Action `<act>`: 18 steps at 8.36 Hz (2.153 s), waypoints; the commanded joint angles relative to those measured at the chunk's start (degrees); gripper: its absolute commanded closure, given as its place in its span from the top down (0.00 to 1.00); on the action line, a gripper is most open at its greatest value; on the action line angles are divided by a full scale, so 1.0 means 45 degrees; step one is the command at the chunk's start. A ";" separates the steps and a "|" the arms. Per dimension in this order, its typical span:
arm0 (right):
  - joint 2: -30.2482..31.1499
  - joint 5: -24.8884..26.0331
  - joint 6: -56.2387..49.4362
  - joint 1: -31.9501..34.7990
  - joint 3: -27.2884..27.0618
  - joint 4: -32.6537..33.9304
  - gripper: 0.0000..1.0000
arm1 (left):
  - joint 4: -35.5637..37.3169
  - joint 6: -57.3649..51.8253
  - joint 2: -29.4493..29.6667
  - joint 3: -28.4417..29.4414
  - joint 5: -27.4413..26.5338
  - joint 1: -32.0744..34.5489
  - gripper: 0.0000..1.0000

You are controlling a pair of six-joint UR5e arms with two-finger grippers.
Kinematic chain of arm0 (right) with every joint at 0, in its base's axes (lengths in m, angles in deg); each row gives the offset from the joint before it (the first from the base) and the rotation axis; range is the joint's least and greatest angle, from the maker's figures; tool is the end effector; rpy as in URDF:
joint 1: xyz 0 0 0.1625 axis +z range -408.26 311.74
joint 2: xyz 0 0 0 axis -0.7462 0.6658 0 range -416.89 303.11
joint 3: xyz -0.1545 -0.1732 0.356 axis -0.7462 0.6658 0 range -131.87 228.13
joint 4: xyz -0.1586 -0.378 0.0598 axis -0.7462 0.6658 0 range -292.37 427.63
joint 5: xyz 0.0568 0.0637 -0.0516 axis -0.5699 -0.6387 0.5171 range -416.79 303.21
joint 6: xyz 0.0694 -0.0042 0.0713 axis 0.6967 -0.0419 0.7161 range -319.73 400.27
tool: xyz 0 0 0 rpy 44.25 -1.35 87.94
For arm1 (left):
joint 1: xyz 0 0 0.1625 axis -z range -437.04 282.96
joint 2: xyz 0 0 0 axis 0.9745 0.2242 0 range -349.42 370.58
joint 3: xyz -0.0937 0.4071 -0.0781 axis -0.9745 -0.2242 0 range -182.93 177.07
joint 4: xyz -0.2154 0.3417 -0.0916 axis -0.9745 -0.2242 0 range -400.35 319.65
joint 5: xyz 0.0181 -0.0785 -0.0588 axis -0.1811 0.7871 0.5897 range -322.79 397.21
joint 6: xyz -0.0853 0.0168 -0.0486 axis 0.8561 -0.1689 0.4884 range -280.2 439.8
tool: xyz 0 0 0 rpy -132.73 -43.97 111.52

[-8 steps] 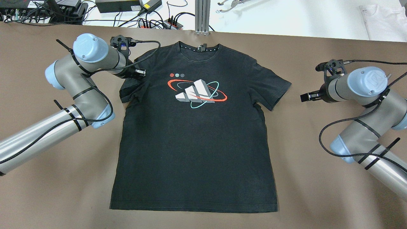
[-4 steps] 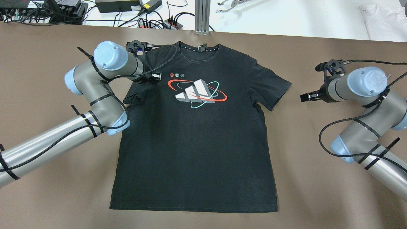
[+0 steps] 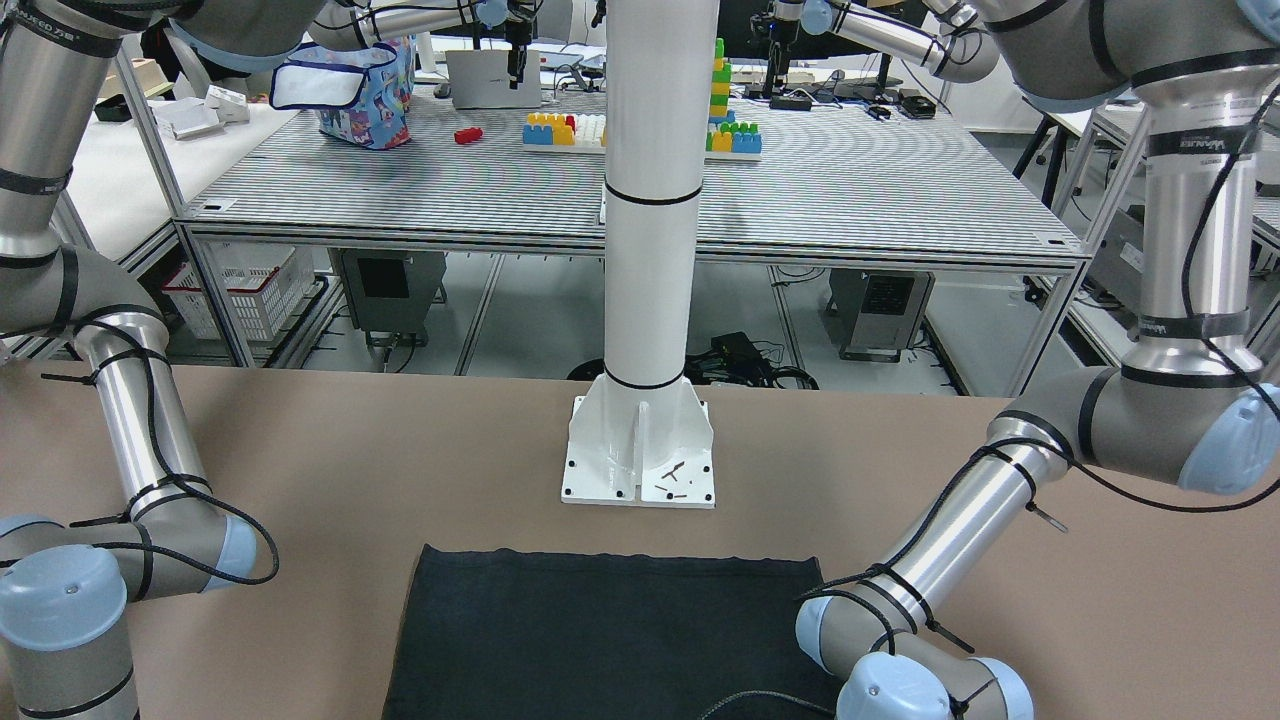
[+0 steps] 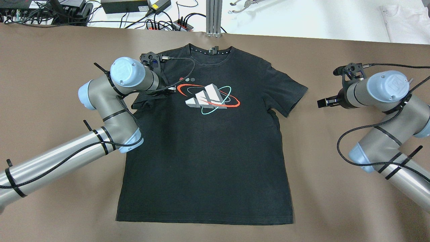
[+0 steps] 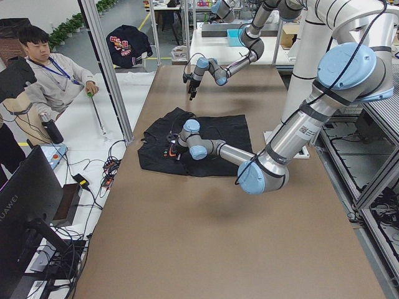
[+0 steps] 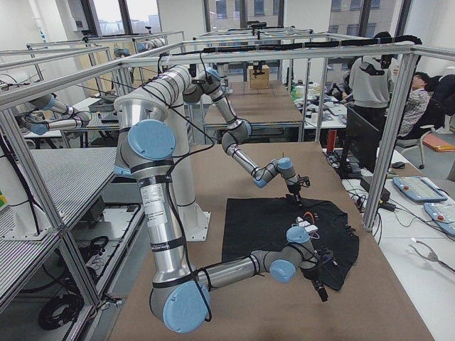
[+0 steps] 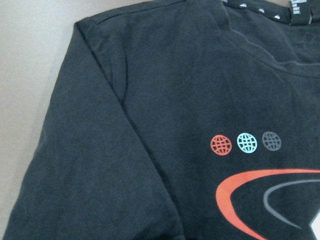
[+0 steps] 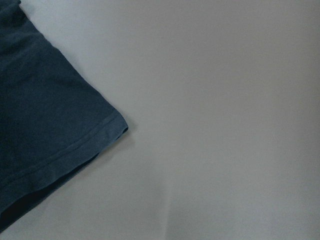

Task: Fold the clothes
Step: 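Move the right gripper to the opposite shoulder near the collar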

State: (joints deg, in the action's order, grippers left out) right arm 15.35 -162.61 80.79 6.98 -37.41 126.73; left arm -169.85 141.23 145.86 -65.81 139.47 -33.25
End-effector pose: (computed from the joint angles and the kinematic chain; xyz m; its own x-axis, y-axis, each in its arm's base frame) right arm -0.2832 -0.5942 0.4763 0.7840 -0.1530 0.6016 -0.1324 0.9056 0.4029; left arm 0.5072 -0.6416 0.3072 0.6006 0.0715 -0.7963 0.2956 0.9056 0.3043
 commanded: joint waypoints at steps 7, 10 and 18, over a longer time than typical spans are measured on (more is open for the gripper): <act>-0.2752 0.0000 0.2926 -0.0010 0.3727 -0.2126 0.91 | -0.0032 0.0079 -0.0119 -0.0518 0.0009 0.0191 1.00; -0.3007 0.0019 0.3925 -0.0010 0.5118 -0.3851 0.86 | -0.0052 0.0079 -0.0119 -0.0518 -0.0011 0.0171 1.00; -0.3203 0.1364 0.4395 -0.0574 0.5532 -0.4344 0.00 | -0.0032 -0.0077 -0.0139 -0.0518 0.0028 0.0191 1.00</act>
State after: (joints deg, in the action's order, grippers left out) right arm 0.97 -158.87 100.54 5.66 -12.52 107.12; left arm -170.05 140.96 145.27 -68.14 139.60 -32.41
